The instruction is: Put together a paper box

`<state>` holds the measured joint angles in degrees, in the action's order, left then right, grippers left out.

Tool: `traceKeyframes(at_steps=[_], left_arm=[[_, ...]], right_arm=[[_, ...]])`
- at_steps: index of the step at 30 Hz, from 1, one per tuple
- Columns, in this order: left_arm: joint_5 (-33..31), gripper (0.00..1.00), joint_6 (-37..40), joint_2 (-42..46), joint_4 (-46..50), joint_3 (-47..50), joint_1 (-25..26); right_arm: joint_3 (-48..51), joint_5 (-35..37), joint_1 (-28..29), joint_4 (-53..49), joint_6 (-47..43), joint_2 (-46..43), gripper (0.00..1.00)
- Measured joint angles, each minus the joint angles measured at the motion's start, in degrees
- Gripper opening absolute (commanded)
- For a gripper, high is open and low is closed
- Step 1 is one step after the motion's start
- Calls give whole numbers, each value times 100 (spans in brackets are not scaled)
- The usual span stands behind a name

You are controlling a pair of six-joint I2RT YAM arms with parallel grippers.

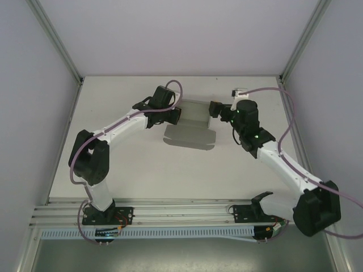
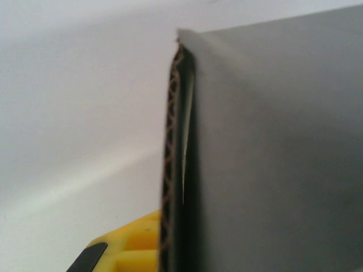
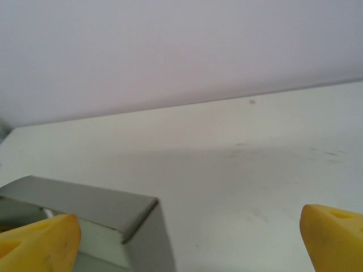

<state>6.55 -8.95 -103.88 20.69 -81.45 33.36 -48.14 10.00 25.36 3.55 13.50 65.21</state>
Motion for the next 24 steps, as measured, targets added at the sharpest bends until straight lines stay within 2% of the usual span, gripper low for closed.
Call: traceKeyframes(at_steps=[2, 6, 9, 12, 16, 24], left_arm=[[413, 0, 520, -131, 173, -190, -20], [1502, 0, 2096, -540, 1045, -870, -48], [1762, 0, 3064, -820, 1899, -1333, -35], [1613, 0, 3709, -1161, 2688, -1808, -37], [1255, 0, 4197, -1582, 3407, -2243, -35], [304, 0, 4419, -2452, 4194, -2865, 162]], right_arm=[[79, 223, -74, -269, 72, -243, 99], [236, 466, -190, -811, 168, -675, 99], [293, 516, -243, -1187, 168, -848, 99], [354, 549, -251, -1464, 166, -955, 99], [407, 610, -258, -1788, 168, -999, 99], [407, 713, -321, -1971, 190, -942, 99]])
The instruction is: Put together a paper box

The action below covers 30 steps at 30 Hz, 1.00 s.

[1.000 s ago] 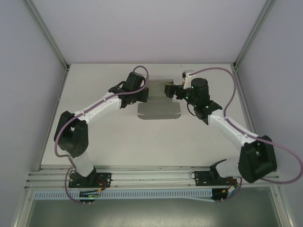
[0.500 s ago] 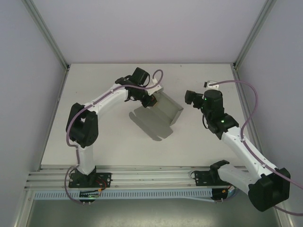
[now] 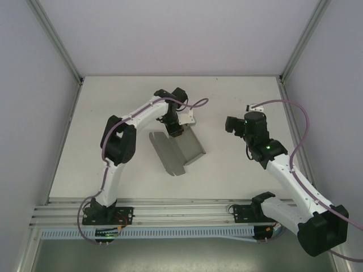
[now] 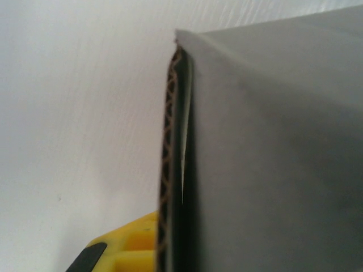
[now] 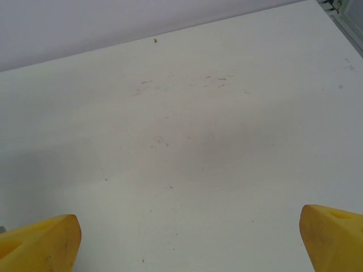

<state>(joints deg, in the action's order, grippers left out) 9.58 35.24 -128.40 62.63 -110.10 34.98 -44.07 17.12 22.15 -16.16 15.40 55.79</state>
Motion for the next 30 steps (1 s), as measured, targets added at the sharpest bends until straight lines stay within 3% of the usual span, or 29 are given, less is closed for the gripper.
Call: traceKeyframes(at_steps=[5, 8, 11, 19, 21, 23, 30], left_arm=[[-671, 4, -188, -518, 232, -323, 122], [-1016, 25, -284, -651, 363, -472, 197], [-1211, 34, -372, -782, 382, -511, 232], [-1012, 49, -365, -798, 402, -605, 227], [-894, 55, -343, -743, 402, -608, 227], [-743, 68, -306, -640, 400, -608, 227], [-483, 68, -227, -170, 227, -603, 227]], right_arm=[[0, 2, -7, -70, 0, 170, 99], [0, 4, -11, -83, 0, 232, 99], [0, -4, -22, -83, 0, 262, 99], [116, -74, -46, -39, 0, 326, 99], [155, -208, -48, -11, -4, 361, 99], [173, -378, -48, 33, -50, 407, 99], [173, -686, -59, 101, -240, 531, 99]])
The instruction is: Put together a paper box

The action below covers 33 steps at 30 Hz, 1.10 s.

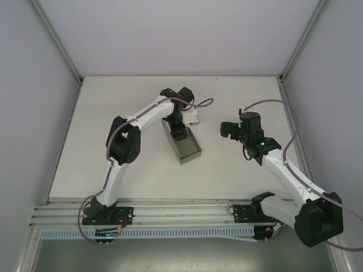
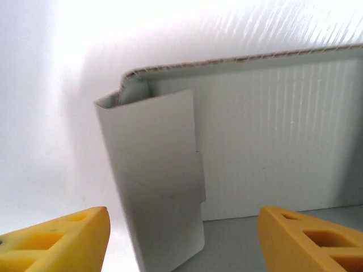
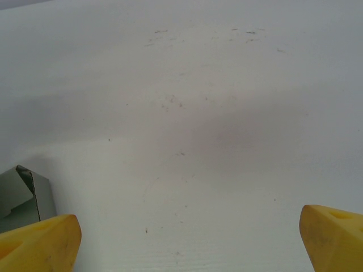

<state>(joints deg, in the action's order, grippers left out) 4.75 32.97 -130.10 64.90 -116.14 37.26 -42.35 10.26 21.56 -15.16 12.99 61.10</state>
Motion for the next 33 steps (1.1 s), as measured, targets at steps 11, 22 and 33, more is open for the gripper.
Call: traceKeyframes(at_steps=[11, 22, 33], left_arm=[[83, 49, -42, -278, -264, -680, -256], [199, 38, -22, -638, -164, -588, -313], [120, 0, -151, -844, -166, -476, -352]], right_arm=[[2, -140, -15, -2, -116, 85, 99], [2, -140, -15, 15, -203, 260, 99], [2, -140, -15, 15, -203, 297, 99]])
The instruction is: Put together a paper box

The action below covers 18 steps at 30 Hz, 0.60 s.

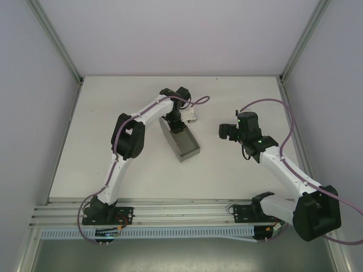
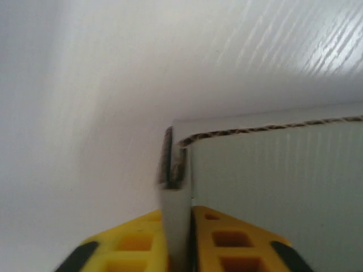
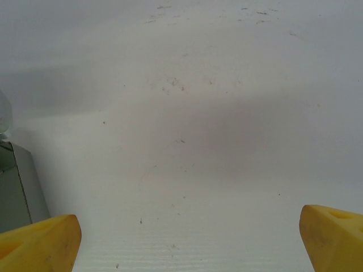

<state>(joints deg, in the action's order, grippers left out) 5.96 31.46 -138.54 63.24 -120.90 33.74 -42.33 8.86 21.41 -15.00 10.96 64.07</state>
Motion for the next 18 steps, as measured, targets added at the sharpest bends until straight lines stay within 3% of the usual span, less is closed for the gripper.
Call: traceKeyframes(at_steps=[9, 18], left_arm=[[-337, 0, -382, 157, -472, 254, 0], [-649, 0, -1397, 1814, -3285, 2479, 7]], right_arm=[[0, 9, 0, 2, 4, 0, 99], [-4, 72, -11, 142, 125, -122, 99]])
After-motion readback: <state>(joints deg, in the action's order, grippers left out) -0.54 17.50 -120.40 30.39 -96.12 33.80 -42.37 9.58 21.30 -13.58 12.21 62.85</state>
